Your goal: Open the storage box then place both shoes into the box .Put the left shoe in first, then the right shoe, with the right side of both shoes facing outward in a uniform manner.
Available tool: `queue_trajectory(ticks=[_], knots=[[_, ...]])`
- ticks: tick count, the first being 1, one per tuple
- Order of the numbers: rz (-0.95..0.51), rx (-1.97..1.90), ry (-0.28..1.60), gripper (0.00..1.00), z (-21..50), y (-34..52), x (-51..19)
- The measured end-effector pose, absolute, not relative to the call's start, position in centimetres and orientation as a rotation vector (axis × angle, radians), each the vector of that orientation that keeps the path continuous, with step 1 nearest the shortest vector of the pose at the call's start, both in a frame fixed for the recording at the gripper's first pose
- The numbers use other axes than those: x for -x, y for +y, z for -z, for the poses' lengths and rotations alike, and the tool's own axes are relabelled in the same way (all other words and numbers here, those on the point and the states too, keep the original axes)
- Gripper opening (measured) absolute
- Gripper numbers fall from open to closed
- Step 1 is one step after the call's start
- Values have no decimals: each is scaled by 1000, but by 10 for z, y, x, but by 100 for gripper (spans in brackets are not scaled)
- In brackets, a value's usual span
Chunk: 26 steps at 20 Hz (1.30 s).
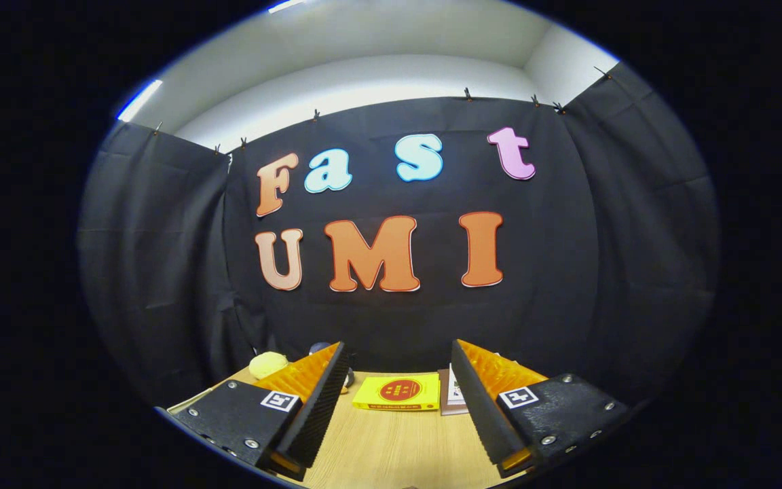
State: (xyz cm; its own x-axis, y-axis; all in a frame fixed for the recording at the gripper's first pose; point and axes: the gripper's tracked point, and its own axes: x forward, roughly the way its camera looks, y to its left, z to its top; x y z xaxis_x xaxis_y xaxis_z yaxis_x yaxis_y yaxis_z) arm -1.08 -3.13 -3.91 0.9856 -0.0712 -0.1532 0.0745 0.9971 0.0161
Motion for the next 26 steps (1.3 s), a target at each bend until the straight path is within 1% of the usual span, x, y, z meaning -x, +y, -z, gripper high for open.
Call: queue_trajectory(ticks=[7, 13, 26], knots=[[118, 49, -13, 93, -1, -55, 10], [108, 67, -116, 93, -30, -61, 8], [61, 26, -115, 93, -37, -45, 7]])
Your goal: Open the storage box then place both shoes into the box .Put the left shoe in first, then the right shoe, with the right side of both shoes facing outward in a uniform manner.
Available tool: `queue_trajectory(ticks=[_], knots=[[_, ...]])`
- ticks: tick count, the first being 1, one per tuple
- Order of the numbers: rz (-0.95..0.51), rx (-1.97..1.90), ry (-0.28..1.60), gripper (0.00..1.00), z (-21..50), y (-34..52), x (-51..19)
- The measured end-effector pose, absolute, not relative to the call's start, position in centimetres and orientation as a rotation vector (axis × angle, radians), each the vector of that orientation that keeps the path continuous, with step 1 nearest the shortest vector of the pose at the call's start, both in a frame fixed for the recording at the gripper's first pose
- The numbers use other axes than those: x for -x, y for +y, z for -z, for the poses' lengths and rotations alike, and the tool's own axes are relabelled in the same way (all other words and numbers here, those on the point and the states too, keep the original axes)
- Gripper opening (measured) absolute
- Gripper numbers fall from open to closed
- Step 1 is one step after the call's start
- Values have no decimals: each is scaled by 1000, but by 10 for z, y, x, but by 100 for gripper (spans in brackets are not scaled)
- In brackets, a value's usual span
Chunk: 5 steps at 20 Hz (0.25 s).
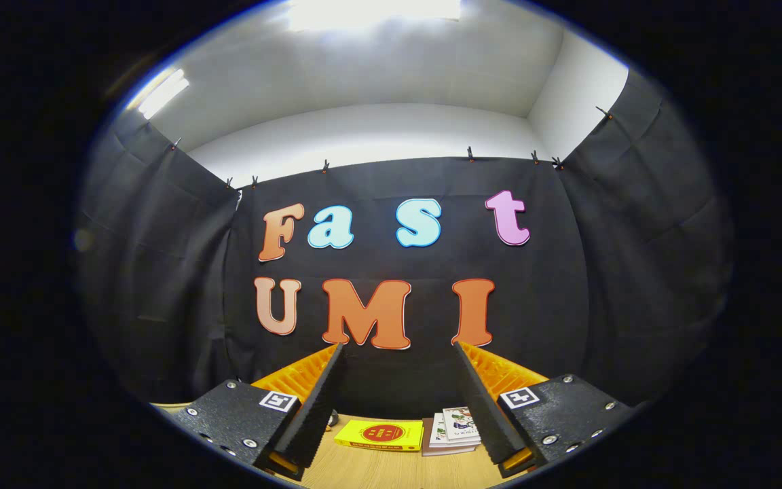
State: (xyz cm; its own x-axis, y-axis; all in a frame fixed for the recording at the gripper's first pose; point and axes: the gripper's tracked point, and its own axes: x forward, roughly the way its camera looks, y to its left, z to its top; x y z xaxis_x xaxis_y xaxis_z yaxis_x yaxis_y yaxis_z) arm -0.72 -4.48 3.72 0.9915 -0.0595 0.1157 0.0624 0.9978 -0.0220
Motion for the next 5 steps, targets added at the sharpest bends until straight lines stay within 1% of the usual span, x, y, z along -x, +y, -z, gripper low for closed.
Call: queue_trajectory(ticks=[5], knots=[[52, 18, -139, 93, -45, -42, 7]])
